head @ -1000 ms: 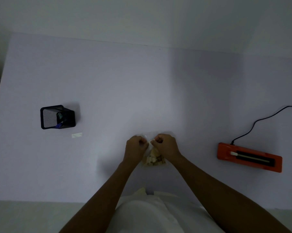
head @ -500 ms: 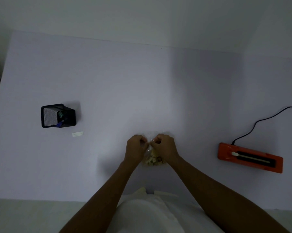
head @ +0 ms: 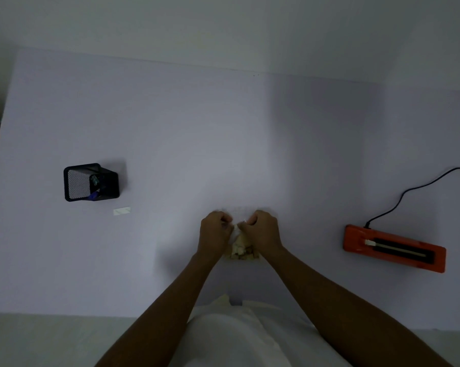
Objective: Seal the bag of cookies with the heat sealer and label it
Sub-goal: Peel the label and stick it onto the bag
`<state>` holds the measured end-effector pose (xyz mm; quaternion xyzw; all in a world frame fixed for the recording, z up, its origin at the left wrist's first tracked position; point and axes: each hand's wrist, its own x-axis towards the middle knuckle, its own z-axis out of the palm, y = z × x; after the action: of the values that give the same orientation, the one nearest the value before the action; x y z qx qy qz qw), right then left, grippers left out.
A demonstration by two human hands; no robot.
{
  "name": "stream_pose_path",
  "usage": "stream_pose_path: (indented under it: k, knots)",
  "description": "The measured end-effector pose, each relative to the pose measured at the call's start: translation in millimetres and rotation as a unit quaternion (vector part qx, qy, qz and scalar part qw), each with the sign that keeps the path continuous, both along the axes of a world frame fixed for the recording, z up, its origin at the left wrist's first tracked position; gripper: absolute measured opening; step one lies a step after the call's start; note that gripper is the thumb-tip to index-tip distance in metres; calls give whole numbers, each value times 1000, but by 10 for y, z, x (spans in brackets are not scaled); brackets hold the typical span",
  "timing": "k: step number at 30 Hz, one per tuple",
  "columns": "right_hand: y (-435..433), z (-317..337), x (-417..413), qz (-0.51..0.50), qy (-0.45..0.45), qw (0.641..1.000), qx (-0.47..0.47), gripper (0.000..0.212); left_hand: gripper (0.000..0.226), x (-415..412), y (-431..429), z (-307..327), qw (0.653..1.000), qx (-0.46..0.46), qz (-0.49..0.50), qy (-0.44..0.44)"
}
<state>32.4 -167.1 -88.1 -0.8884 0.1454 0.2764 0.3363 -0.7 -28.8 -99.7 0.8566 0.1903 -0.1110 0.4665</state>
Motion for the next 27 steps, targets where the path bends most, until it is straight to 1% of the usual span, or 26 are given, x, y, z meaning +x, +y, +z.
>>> stream_pose_path:
  k: [5,15,18,21,23,27]
  knots:
    - [-26,-12,14,-22,-11,1000,9,30,17,16,-12,30,1000,5,2,1]
    - [-54,8,-14,-31,-24,998,46,32,17,17,-17,20,1000,6,1,14]
    - [-62,9,-23,-47,-22,997,63,30,15,28,-31,13,1000,5,8,11]
    - [-38,32,-20,-69,-25,994,78,33,10,33,-44,0,1000,4,14,17]
    - [-17,39,-22,-57,-30,995,72,35,16,28,-57,1,1000,-1,19,22]
    - [-1,11,-20,-42,-36,997,57,36,17,9,-82,19,1000,16,1,4]
